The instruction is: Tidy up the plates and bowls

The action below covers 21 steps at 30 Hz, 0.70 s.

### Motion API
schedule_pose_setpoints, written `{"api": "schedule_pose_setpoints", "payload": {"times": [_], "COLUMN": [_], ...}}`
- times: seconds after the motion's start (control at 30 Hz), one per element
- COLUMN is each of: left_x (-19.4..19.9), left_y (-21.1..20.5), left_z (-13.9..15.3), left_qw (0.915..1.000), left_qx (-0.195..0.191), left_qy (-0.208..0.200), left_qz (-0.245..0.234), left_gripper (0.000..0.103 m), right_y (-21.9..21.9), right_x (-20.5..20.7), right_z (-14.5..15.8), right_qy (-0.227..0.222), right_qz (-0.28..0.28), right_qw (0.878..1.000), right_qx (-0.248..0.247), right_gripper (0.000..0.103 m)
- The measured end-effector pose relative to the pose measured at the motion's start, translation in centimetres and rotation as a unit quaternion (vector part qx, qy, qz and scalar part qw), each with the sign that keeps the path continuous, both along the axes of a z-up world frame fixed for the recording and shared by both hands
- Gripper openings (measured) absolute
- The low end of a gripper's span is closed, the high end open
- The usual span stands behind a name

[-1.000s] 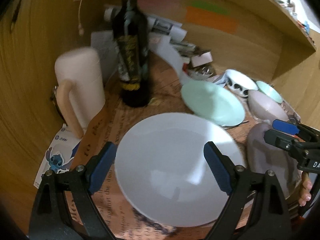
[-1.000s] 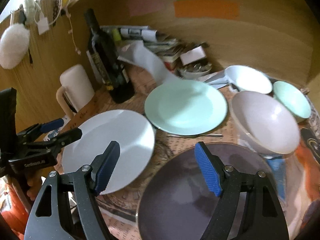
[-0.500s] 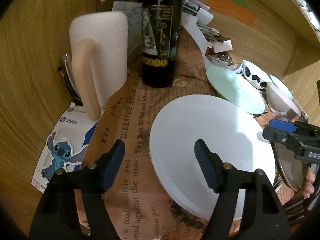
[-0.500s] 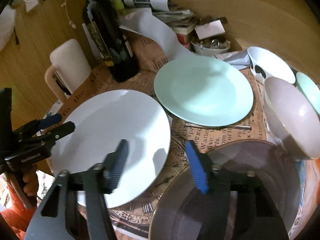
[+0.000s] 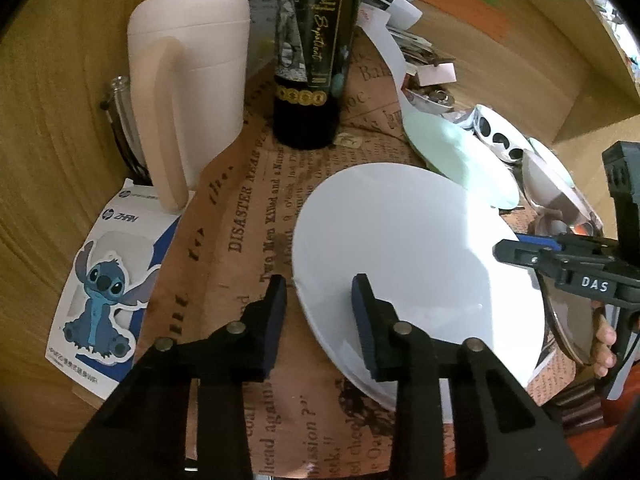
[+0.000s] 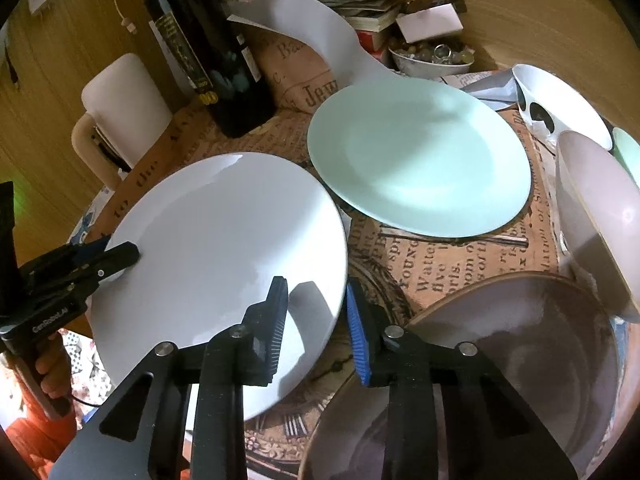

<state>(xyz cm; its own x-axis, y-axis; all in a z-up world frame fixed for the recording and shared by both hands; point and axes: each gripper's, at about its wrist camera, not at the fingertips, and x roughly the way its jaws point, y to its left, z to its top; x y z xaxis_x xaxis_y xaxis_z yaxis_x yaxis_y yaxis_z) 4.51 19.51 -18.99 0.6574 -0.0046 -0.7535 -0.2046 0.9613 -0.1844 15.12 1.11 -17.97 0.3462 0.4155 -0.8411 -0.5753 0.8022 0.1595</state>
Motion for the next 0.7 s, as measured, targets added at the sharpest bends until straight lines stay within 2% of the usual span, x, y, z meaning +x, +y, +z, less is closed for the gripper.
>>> {"api": "schedule_pose_setpoints", "payload": {"times": [0.3, 0.7], "left_x": [0.07, 0.70], "left_y": [-0.32, -0.65], "left_z": [-0.19, 0.09], "left_qw": [0.9999, 0.9995], "left_qx": [-0.011, -0.004], "left_qy": [-0.001, 0.017], "left_qz": [-0.007, 0.024], "left_gripper": [0.031, 0.031], "right_y": [0.21, -0.31], "right_x": [-0.13, -0.73], "right_z": [-0.29, 0.14], "right_qy": [-0.001, -0.006], "right_qz": [0.002, -0.004], "right_qw": [1.000, 1.000], "right_qx": [-0.001, 0.010], "right_gripper": [0.027, 0.026]}}
